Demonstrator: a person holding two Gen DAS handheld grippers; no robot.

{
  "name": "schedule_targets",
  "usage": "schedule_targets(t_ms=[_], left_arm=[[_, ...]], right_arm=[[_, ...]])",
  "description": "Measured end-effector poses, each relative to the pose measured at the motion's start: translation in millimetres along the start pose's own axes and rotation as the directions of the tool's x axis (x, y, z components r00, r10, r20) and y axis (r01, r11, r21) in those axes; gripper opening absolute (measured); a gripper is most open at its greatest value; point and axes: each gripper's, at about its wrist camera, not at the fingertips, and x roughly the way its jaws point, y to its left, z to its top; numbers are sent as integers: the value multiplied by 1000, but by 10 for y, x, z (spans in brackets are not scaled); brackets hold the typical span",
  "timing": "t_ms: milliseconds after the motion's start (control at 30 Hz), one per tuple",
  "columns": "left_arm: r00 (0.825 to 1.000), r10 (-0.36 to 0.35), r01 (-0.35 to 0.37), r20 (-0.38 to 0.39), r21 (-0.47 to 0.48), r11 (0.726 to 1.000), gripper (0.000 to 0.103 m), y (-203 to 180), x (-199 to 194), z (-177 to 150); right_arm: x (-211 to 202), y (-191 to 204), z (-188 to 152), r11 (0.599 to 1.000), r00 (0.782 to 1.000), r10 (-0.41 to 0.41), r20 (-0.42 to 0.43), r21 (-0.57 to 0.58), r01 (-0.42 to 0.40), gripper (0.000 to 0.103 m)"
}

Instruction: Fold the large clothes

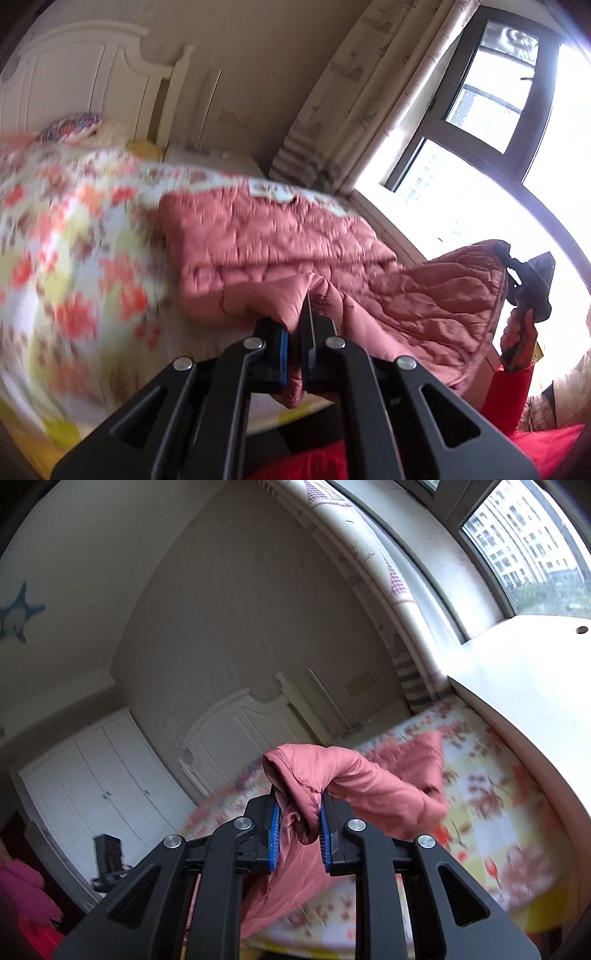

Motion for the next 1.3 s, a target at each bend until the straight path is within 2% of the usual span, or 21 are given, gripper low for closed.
schedule_targets(t_ms=[100,200,300,400,500,567,700,767,867,933,1000,1033,1100,1133,1200,1233,1267,1300], left_arm=[[999,23,-23,30,-5,1000,4,105,161,520],[997,62,-60,36,-41,997,4,322,405,1000],[994,105,-103,24,-72,992,4,558,687,1383],[989,149,-150,-22,-113,982,5,871,1138,1720],[977,191,-204,-96,-156,966,5,1245,1708,1951],[969,204,-228,-142,-176,958,5,1455,2014,1988],[938,252,-297,-239,-178,938,5,1765,2644,1977],[925,264,-320,-274,-185,929,5,1874,2840,1914],[901,281,-353,-329,-185,917,8,2008,3098,1795],[892,288,-365,-348,-176,914,8,2050,3205,1741],[887,295,-373,-355,-174,911,8,2073,3265,1744],[886,299,-376,-355,-171,911,8,2062,3271,1757],[880,316,-387,-354,-152,909,9,2031,3284,1796],[878,317,-390,-358,-152,908,9,2019,3289,1809],[874,319,-396,-365,-157,905,9,2032,3320,1826],[874,319,-396,-366,-157,905,9,2020,3325,1828],[876,318,-395,-363,-160,905,9,2027,3330,1834],[876,318,-395,-362,-162,904,9,2030,3335,1842]], right_arm=[[358,-134,435,997,999,41,-1,61,-41,19],[779,-299,796,991,998,52,-22,126,-49,19],[1327,-519,1133,986,998,-10,-59,163,20,19],[1967,-813,1358,976,988,-104,-110,182,123,19],[2514,-1096,1394,962,969,-185,-161,172,213,19],[2815,-1282,1342,950,954,-229,-195,170,262,19],[3362,-1713,1079,915,905,-317,-282,158,370,19],[3571,-1924,910,892,869,-374,-323,132,433,22],[3732,-2165,712,836,803,-468,-368,112,538,39],[3784,-2226,679,820,780,-497,-381,87,565,44],[3730,-2230,745,811,781,-515,-354,95,578,59],[3630,-2197,845,783,766,-565,-308,94,615,70],[3439,-2029,1018,770,763,-609,-216,70,634,71],[3362,-1890,1082,781,773,-605,-190,44,623,71],[3345,-1438,1129,828,810,-560,-174,-85,554,71],[3402,-1213,1101,841,821,-540,-186,-164,516,71],[3494,-925,1019,844,827,-521,-210,-269,464,71],[3625,-643,888,834,825,-510,-244,-376,404,73]])
